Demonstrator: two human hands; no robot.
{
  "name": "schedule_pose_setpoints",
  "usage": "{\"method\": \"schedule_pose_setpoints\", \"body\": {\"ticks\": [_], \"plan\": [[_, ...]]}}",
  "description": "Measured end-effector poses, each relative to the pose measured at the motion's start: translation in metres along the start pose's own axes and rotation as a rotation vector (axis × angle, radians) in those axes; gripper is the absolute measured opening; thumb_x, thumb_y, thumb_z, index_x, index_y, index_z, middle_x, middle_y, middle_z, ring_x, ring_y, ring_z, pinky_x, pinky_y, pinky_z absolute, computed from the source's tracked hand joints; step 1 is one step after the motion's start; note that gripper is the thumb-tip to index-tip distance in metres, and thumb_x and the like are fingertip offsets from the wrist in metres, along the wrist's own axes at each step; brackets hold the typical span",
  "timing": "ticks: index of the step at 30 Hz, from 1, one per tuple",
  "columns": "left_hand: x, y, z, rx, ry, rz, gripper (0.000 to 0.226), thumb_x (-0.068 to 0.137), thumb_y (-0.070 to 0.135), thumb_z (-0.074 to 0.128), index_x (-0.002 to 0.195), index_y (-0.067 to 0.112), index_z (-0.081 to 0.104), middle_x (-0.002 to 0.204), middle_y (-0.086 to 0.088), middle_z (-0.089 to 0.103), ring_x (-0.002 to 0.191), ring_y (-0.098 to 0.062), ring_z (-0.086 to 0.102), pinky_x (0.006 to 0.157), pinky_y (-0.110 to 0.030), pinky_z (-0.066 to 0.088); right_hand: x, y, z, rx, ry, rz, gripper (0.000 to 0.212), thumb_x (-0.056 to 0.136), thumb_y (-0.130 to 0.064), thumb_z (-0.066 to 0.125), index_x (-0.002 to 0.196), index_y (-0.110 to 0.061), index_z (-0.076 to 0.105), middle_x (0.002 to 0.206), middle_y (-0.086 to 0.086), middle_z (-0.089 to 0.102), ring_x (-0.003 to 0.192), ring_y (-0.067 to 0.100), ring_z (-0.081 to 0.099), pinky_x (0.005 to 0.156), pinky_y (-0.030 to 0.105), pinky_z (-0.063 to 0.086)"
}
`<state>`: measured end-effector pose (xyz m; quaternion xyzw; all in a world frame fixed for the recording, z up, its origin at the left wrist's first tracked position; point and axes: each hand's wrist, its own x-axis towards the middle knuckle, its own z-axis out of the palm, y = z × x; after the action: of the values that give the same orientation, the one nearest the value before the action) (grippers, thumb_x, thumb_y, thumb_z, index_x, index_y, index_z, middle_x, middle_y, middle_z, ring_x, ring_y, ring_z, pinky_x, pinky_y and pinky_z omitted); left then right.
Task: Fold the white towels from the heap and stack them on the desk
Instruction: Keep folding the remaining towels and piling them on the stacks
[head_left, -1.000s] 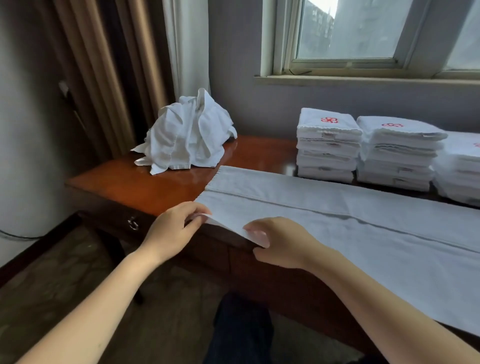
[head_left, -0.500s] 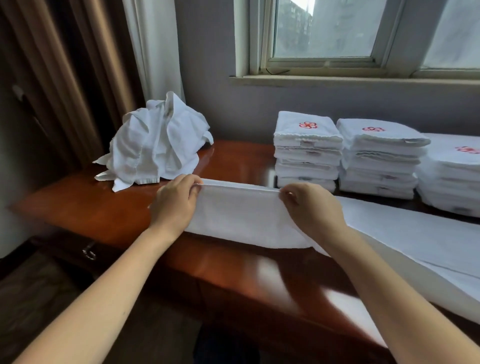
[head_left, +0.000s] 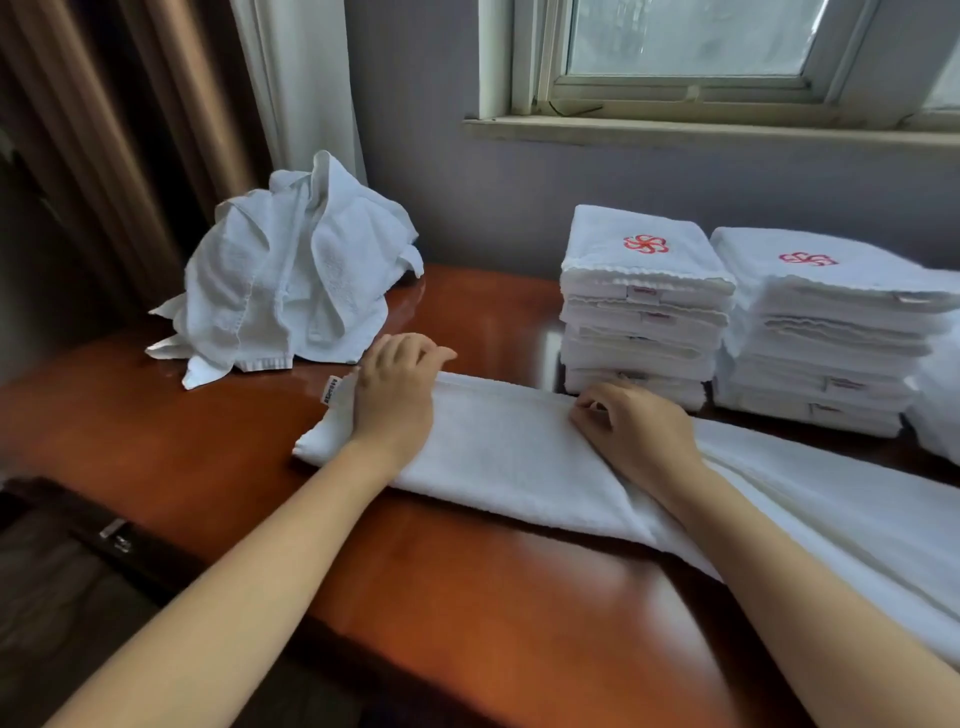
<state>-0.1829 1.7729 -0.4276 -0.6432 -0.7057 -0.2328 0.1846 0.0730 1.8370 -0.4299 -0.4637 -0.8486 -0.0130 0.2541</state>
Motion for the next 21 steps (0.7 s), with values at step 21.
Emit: {"method": "schedule_pose_setpoints", "body": {"ticks": [21], "plan": [[-0.061, -0.081, -0.029, -0.099, -0.583, -0.012, 0.056, 0.101, 0.058, 0.020, 0.155, 0.042, 0.013, 0.164, 0.016, 0.002, 0.148, 0.001, -0.006, 0.120, -0.026, -0.005, -0.013, -0.112, 0.032, 0.088, -0.044, -0.007, 0.015, 0.095, -0.032, 0.049, 0.090, -0.026, 0.062, 0.094, -0.009, 0.061, 0.078, 0.015, 0.059, 0.059, 0.031, 0.045]]}}
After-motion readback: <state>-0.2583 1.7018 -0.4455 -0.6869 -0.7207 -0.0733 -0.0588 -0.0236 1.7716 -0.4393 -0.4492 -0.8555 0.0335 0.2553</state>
